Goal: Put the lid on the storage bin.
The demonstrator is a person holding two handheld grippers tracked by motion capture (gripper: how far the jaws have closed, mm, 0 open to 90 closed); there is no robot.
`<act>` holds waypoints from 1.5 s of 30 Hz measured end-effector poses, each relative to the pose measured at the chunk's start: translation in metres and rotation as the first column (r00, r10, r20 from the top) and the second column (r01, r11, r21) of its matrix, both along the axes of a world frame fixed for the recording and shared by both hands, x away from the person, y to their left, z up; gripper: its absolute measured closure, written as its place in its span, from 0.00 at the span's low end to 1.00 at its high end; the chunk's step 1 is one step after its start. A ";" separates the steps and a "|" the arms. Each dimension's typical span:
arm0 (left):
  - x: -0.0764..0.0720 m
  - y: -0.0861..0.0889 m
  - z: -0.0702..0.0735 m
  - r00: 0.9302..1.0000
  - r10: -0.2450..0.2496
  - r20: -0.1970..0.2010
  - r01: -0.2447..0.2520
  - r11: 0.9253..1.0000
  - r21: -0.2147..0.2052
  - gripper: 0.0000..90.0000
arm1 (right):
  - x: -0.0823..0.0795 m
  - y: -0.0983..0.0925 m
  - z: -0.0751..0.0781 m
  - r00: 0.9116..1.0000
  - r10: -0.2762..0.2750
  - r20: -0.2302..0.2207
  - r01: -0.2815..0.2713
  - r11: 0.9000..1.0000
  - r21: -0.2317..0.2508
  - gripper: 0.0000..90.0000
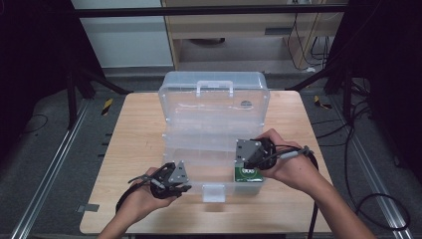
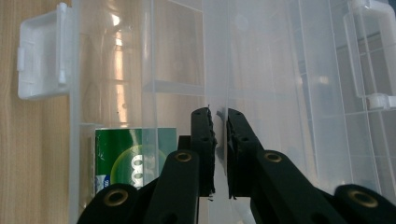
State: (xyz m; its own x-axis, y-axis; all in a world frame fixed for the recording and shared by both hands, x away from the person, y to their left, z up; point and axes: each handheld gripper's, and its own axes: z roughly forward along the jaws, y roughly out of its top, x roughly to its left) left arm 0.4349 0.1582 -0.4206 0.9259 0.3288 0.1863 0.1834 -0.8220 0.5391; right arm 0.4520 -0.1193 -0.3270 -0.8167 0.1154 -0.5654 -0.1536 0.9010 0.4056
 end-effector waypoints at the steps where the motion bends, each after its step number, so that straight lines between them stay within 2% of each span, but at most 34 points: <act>1: 0.000 0.000 0.000 1.000 -0.002 0.003 0.002 1.000 0.001 0.80 | -0.001 0.000 -0.001 1.000 -0.003 -0.002 0.003 1.000 0.000 0.93; 8: -0.002 0.000 -0.001 1.000 0.004 0.018 -0.004 1.000 -0.001 0.79 | -0.004 -0.001 -0.002 1.000 0.005 -0.011 -0.004 1.000 0.003 0.92; 9: -0.005 0.000 -0.001 0.999 0.012 0.038 -0.013 1.000 0.016 0.77 | -0.004 -0.002 -0.003 1.000 0.004 -0.010 -0.004 1.000 0.005 0.92; 11: -0.007 0.000 0.000 0.999 0.022 0.041 -0.023 1.000 0.018 0.66 | -0.004 -0.002 -0.003 1.000 0.005 -0.008 -0.005 1.000 0.004 0.92; 12: -0.011 0.002 0.004 0.998 0.037 0.053 -0.037 0.999 -0.004 0.62 | -0.004 -0.002 -0.003 1.000 0.003 -0.009 -0.003 1.000 0.004 0.92; 14: -0.016 0.005 0.011 0.997 0.044 0.066 -0.042 0.998 -0.037 0.60 | -0.004 -0.002 -0.003 1.000 0.004 -0.009 -0.004 1.000 0.006 0.92; 16: -0.019 0.007 0.015 0.996 0.047 0.069 -0.044 0.998 -0.051 0.58 | -0.004 -0.002 -0.003 1.000 0.003 -0.009 -0.003 1.000 0.009 0.92; 17: -0.024 0.012 0.024 0.997 0.049 0.063 -0.042 0.995 -0.095 0.54 | -0.004 -0.002 -0.003 1.000 0.003 -0.009 -0.003 1.000 0.009 0.92; 18: -0.024 0.012 0.024 0.997 0.049 0.063 -0.042 0.995 -0.095 0.55 | -0.004 -0.002 -0.003 1.000 0.003 -0.009 -0.003 1.000 0.009 0.92; 19: -0.030 0.017 0.033 0.997 0.042 0.062 -0.033 0.990 -0.134 0.56 | -0.004 -0.002 -0.003 1.000 0.005 -0.010 -0.005 1.000 0.004 0.92; 20: -0.030 0.017 0.033 0.997 0.042 0.062 -0.033 0.990 -0.134 0.57 | -0.004 -0.002 -0.003 1.000 0.005 -0.010 -0.005 1.000 0.004 0.92; 21: -0.034 0.020 0.039 0.998 0.038 0.051 -0.030 0.987 -0.159 0.57 | -0.004 -0.002 -0.003 1.000 0.004 -0.010 -0.004 1.000 0.004 0.92; 23: -0.037 0.027 0.047 0.998 0.050 0.036 -0.040 0.974 -0.223 0.69 | -0.005 -0.003 -0.004 1.000 0.003 -0.013 -0.003 1.000 0.012 0.92; 24: -0.038 0.034 0.054 0.999 0.053 0.010 -0.048 0.960 -0.277 0.74 | -0.006 -0.003 -0.004 1.000 0.005 -0.016 -0.005 1.000 0.010 0.92; 25: -0.038 0.034 0.054 0.999 0.053 0.010 -0.048 0.960 -0.277 0.79 | -0.006 -0.003 -0.004 1.000 0.005 -0.016 -0.005 1.000 0.012 0.92; 26: -0.039 0.038 0.058 0.998 0.060 0.005 -0.055 0.952 -0.302 0.81 | -0.006 -0.003 -0.005 1.000 0.006 -0.016 -0.006 1.000 0.013 0.92; 27: -0.038 0.046 0.064 0.996 0.092 -0.003 -0.088 0.936 -0.341 0.84 | -0.006 -0.003 -0.005 1.000 0.008 -0.016 -0.007 1.000 0.013 0.92; 28: -0.038 0.046 0.064 0.996 0.092 -0.003 -0.088 0.936 -0.341 0.87 | -0.007 -0.003 -0.005 1.000 0.005 -0.018 -0.005 1.000 0.014 0.92; 29: -0.035 0.054 0.071 0.993 0.118 -0.018 -0.116 0.922 -0.368 0.88 | -0.007 -0.003 -0.005 1.000 0.004 -0.018 -0.004 1.000 0.014 0.92; 31: -0.032 0.061 0.078 0.990 0.141 -0.021 -0.138 0.910 -0.390 0.92 | -0.007 -0.003 -0.005 1.000 0.008 -0.019 -0.007 1.000 0.013 0.92; 32: -0.030 0.064 0.081 0.988 0.156 -0.020 -0.151 0.907 -0.393 0.93 | -0.007 -0.003 -0.005 1.000 0.006 -0.019 -0.006 1.000 0.013 0.92; 33: -0.030 0.064 0.081 0.988 0.156 -0.020 -0.151 0.907 -0.393 0.94 | -0.007 -0.003 -0.006 1.000 0.005 -0.017 -0.004 1.000 0.014 0.92; 34: -0.027 0.066 0.083 0.985 0.170 -0.023 -0.165 0.902 -0.399 0.94 | -0.007 -0.003 -0.006 1.000 0.005 -0.017 -0.004 1.000 0.014 0.92; 35: -0.022 0.070 0.088 0.982 0.184 -0.039 -0.184 0.889 -0.420 0.96 | -0.007 -0.003 -0.006 1.000 0.006 -0.017 -0.006 1.000 0.012 0.92; 37: -0.019 0.072 0.091 0.981 0.191 -0.042 -0.191 0.886 -0.423 0.98 | -0.007 -0.003 -0.006 1.000 0.004 -0.016 -0.004 1.000 0.017 0.92; 39: -0.013 0.073 0.095 0.976 0.212 -0.042 -0.208 0.877 -0.433 0.98 | -0.007 -0.003 -0.006 1.000 0.007 -0.015 -0.007 1.000 0.018 0.92; 40: -0.008 0.074 0.098 0.973 0.226 -0.044 -0.222 0.868 -0.445 0.99 | -0.007 -0.003 -0.006 1.000 0.005 -0.015 -0.004 1.000 0.018 0.92; 41: -0.004 0.074 0.101 0.971 0.233 -0.043 -0.227 0.862 -0.452 0.99 | -0.008 -0.003 -0.006 1.000 0.007 -0.015 -0.006 1.000 0.016 0.92; 42: -0.001 0.074 0.103 0.970 0.240 -0.039 -0.231 0.860 -0.455 0.99 | -0.008 -0.003 -0.007 1.000 0.005 -0.015 -0.005 1.000 0.017 0.92; 44: 0.002 0.074 0.105 0.969 0.242 -0.038 -0.233 0.860 -0.455 0.99 | -0.009 -0.003 -0.007 1.000 0.003 -0.014 -0.003 1.000 0.020 0.91; 45: 0.005 0.073 0.109 0.968 0.248 -0.037 -0.236 0.852 -0.468 1.00 | -0.009 -0.004 -0.007 1.000 0.004 -0.014 -0.004 1.000 0.020 0.91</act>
State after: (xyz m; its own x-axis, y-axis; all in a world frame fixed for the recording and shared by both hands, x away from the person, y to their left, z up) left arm 0.4402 0.2313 -0.3111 0.8029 0.5956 -0.0240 0.3263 -0.4055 0.8539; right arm 0.4431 -0.1228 -0.3341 -0.8248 0.1232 -0.5519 -0.1516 0.8921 0.4256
